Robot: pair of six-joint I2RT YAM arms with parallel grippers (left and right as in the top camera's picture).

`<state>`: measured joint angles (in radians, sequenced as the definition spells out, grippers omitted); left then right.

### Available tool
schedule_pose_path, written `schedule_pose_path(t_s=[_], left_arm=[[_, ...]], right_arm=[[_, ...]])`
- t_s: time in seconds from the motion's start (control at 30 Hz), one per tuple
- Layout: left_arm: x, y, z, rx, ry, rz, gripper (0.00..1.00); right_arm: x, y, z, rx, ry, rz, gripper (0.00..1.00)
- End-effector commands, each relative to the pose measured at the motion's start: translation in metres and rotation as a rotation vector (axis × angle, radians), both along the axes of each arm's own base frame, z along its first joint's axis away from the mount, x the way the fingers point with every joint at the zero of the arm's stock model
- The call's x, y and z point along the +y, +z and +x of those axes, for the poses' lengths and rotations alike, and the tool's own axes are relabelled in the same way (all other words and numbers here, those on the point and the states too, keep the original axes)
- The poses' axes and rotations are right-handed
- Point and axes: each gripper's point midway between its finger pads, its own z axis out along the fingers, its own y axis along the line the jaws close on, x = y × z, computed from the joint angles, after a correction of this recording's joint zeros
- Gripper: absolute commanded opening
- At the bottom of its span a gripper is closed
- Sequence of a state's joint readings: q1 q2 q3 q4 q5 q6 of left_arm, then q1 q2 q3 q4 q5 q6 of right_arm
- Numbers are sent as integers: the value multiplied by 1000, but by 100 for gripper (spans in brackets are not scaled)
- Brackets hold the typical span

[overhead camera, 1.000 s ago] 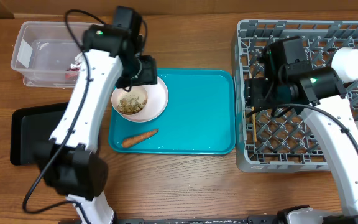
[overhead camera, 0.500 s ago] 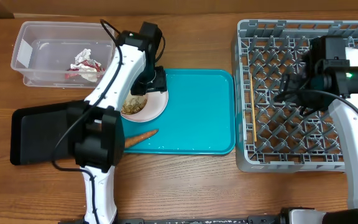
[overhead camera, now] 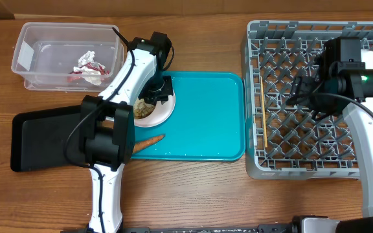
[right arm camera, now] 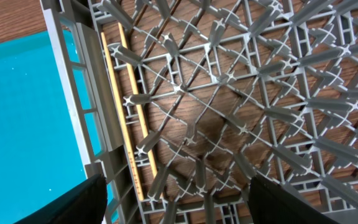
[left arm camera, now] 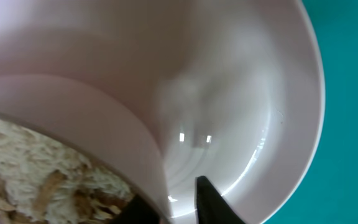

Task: Sort waste into correct bins and load items into the dishwasher
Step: 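Grasp the small pink bowl of rice with the left gripper, then lift the pink bowl left and tip the rice onto the black tray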

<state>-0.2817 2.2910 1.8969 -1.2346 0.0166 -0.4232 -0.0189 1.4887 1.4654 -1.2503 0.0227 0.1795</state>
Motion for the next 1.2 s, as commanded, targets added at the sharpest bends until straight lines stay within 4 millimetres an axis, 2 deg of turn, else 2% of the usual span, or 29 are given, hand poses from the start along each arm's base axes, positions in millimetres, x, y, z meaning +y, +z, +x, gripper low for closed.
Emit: schedule_pose_path(t_s=[0.0,0.07,0.2,0.3,0.47,0.6,0.63,0.73,0.8,1.0,1.17], left_arm=[[3,-8,-6,28,7,19,11],[3,-9,-7,31,7,20,4],[4,-7,-9,36,5,21,4],[9,4,-13,47,20,25,4],[28,54,-14,-22,82,5,4],[53,104,-19,-106,139,-15,4],[65,124,-25,-127,158,-44,4],[78,145,-33,-147,144,-137,4],[87,153,-34,-157,135,-198,4],[112,158,-35,-188,84,-413,4],[133,154,-36,-234,84,-540,4]], right_arm=[[1,4,3,-15,-3,10,75],[1,4,3,-15,-3,9,75],[1,4,3,-15,-3,9,75],[1,4,3,-14,-3,9,75],[0,4,2,-11,-3,8,75],[-1,4,2,-11,-6,-1,75],[-1,4,2,-11,-6,-1,75],[-1,4,2,-11,-6,-1,75],[-1,4,2,-11,-6,-1,75],[-1,4,2,-11,-3,-3,75],[-1,4,2,-11,-3,-3,75]])
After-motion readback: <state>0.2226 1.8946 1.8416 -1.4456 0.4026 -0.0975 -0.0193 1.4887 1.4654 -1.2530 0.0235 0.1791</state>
